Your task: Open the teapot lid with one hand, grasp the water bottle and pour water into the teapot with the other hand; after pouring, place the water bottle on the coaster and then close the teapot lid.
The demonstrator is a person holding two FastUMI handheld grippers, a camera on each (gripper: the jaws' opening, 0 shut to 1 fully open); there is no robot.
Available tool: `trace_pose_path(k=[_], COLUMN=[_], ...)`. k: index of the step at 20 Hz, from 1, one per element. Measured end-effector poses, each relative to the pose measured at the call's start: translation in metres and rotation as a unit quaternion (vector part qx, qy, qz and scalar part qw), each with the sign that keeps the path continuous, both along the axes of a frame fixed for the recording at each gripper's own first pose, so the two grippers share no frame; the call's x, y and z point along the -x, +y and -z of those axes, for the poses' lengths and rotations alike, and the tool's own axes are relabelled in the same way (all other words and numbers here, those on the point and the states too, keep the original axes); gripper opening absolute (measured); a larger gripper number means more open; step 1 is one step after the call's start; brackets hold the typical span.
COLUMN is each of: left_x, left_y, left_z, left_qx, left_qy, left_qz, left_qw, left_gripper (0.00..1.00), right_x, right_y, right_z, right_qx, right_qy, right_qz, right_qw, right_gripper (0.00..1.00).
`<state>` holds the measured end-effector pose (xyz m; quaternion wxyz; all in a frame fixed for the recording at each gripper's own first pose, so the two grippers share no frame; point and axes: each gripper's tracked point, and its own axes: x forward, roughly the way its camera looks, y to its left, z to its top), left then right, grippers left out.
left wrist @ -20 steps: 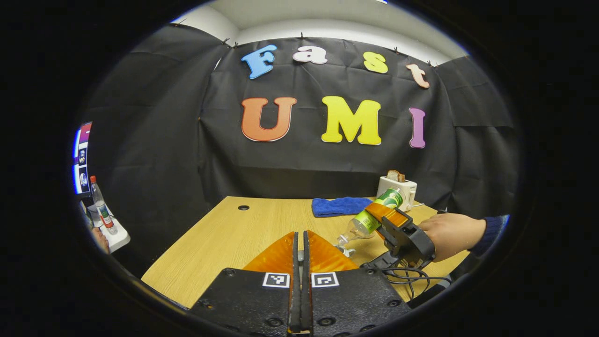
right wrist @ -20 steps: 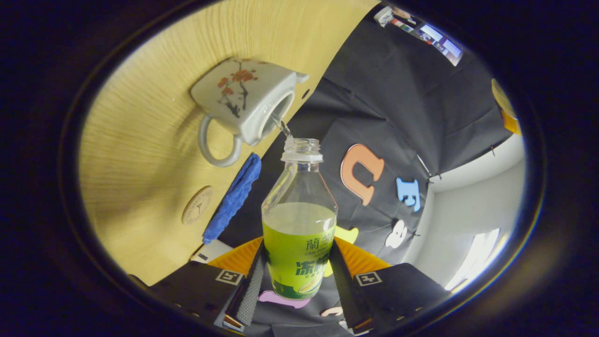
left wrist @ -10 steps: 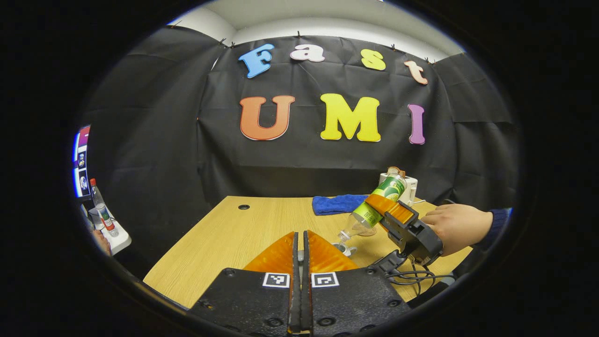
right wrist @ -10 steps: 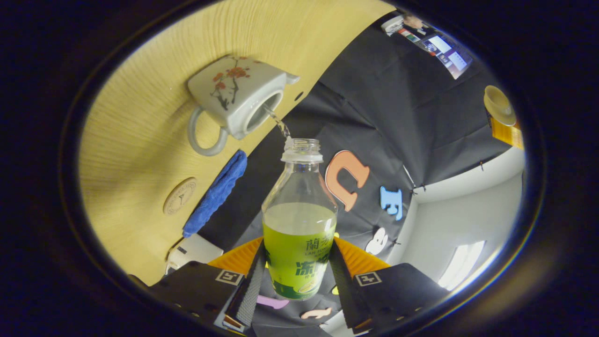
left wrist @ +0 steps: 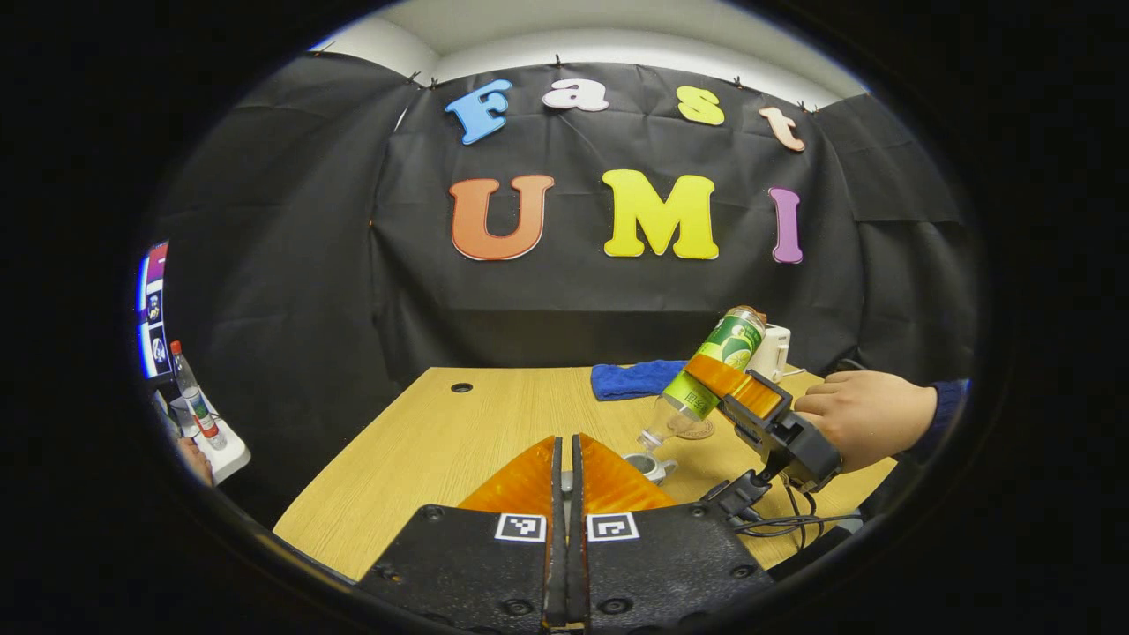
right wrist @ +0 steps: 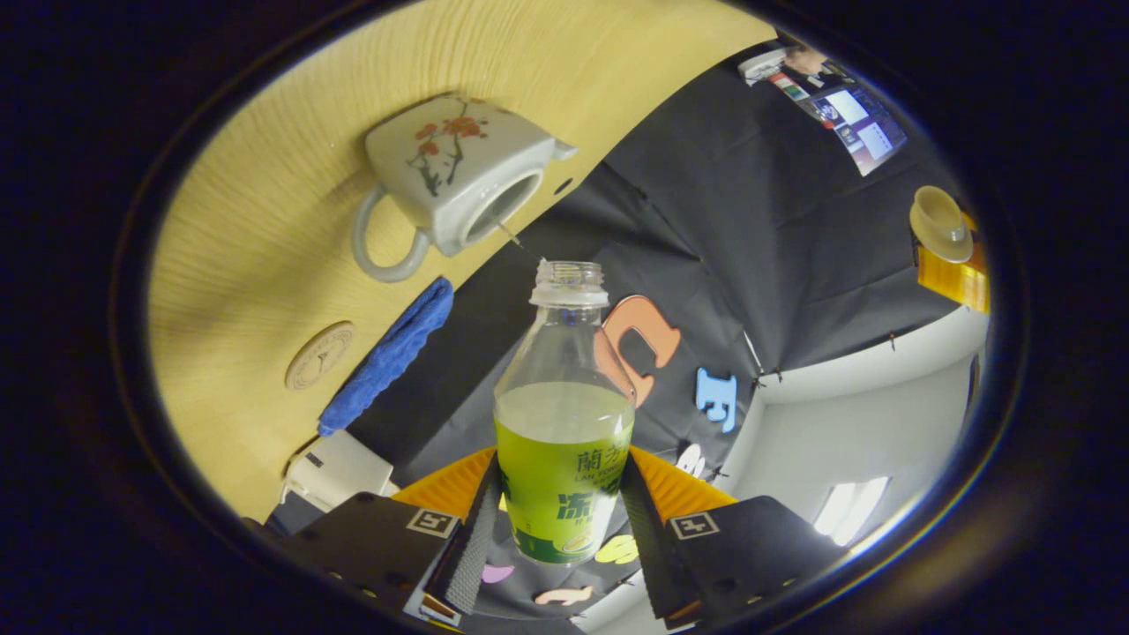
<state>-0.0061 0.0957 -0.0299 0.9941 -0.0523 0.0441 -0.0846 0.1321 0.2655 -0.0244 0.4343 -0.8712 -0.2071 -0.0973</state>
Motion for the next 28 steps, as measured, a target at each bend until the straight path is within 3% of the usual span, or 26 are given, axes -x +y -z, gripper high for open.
trace_pose_path(k=[20,24,28], left_x=[-0.002,-0.003,-0.003], left_y=[0.003,0.005,0.004], left_z=[0.005,0.006,0.006], left_qx=[-0.005,-0.01,-0.011], left_qy=[0.008,0.008,0.01], left_qz=[-0.005,-0.007,-0.008], left_qw=[1.0,1.0,1.0], left_gripper=[0.03,0.03,0.03], right_x=[0.003,-0.002,-0.011], right_y=[0.004,-0.004,-0.021], right_z=[0.0,0.012,0.017], right_qx=[0.007,-0.076,-0.169], right_qy=[-0.016,0.023,0.056], right_qz=[-0.005,-0.008,-0.009], right_qw=[1.0,0.997,0.984], right_gripper=[0.72,0.74,0.72])
